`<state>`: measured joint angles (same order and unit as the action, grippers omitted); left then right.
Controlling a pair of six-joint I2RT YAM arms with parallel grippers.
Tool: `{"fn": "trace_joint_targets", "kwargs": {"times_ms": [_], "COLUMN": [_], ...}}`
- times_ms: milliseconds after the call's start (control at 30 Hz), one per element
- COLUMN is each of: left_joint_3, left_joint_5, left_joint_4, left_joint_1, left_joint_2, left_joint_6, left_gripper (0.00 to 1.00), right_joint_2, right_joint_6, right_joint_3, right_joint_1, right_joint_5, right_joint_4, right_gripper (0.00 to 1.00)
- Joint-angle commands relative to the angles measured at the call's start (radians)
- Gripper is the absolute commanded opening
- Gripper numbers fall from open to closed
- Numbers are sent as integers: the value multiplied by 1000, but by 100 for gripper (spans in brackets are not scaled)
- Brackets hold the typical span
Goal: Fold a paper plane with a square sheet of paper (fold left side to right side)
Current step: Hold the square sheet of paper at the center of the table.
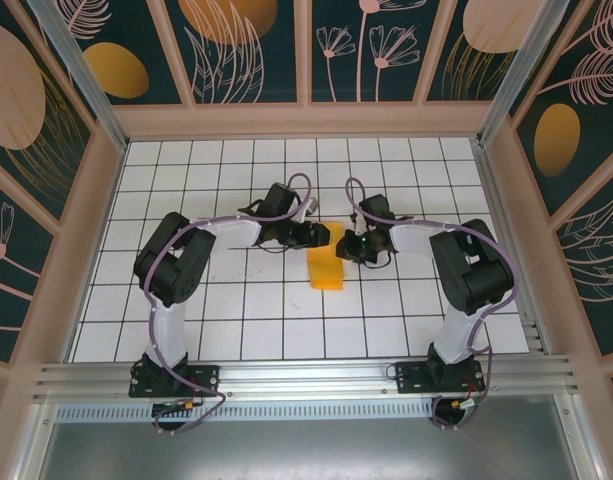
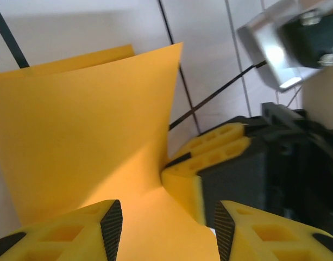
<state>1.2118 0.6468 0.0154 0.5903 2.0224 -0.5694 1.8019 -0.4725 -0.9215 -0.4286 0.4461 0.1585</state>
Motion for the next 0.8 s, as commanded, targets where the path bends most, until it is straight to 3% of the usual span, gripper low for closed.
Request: {"fn": "trace_joint_targets", "kwargs": {"times_ms": [0,567,767], "left_joint_3": [30,-48,-49], "left_joint_5": [0,-113,-118], "left_joint_4": [0,-42,-41], "left_joint_1": [1,32,36], "left_joint_2": [35,59,59], "left_joint_6": [-1,-9,-10], "left_gripper": [51,49,49], "right_joint_2": [54,-103,-150], "right_joint_6": [20,44,3], "right_joint_3": [19,-86,-49], "right_joint_1": [-3,14,2], "right_joint_5": [-112,-111,-13], "right_joint_4": [82,108,74], "right_gripper": [18,22,21]}}
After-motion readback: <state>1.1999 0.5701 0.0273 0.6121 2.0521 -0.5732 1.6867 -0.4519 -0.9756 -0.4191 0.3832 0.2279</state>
